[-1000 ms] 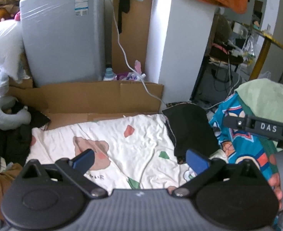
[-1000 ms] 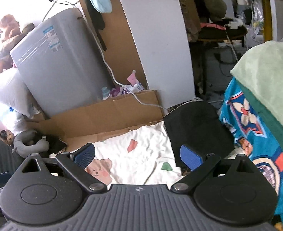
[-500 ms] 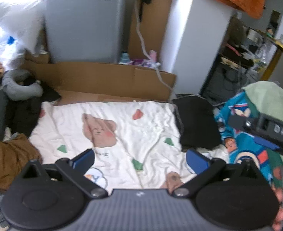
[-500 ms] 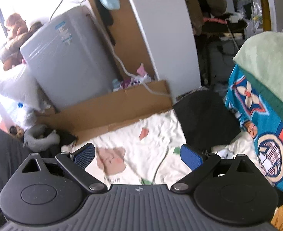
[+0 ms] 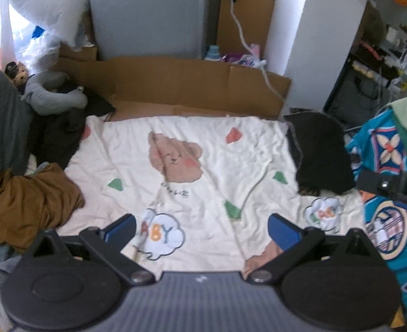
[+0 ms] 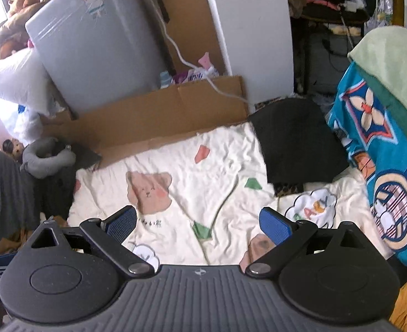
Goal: Fold clothes
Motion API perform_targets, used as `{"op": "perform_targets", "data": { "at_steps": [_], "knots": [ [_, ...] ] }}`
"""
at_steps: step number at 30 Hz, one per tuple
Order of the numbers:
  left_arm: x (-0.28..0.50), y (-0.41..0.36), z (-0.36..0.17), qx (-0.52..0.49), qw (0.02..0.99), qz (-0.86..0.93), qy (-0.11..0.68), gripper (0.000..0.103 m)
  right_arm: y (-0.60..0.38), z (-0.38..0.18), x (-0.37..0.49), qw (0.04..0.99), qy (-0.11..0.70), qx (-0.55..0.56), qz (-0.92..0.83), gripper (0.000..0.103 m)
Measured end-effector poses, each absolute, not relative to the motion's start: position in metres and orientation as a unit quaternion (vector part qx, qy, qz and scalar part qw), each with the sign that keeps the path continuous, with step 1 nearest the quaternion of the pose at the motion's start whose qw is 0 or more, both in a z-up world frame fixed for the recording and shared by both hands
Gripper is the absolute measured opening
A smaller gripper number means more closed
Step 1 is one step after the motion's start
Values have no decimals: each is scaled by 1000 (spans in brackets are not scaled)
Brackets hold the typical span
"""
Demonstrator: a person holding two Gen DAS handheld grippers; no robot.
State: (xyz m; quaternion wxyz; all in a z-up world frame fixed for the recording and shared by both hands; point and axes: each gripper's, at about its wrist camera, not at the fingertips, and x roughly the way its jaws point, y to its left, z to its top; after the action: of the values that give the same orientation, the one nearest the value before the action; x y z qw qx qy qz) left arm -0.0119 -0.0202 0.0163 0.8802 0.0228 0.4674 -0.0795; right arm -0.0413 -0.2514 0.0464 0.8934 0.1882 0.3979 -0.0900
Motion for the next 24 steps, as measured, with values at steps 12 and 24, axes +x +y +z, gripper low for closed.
{"op": "perform_targets", "data": {
  "at_steps": [12, 24],
  "knots": [
    [-7, -5, 1, 9, 865, -55, 499, 102, -229, 23, -42, 871, 456, 174, -60, 99],
    [-12, -5, -20, 18, 847, -15, 531, 102, -211, 12, -36, 869, 481, 109, -40, 99]
  ]
}}
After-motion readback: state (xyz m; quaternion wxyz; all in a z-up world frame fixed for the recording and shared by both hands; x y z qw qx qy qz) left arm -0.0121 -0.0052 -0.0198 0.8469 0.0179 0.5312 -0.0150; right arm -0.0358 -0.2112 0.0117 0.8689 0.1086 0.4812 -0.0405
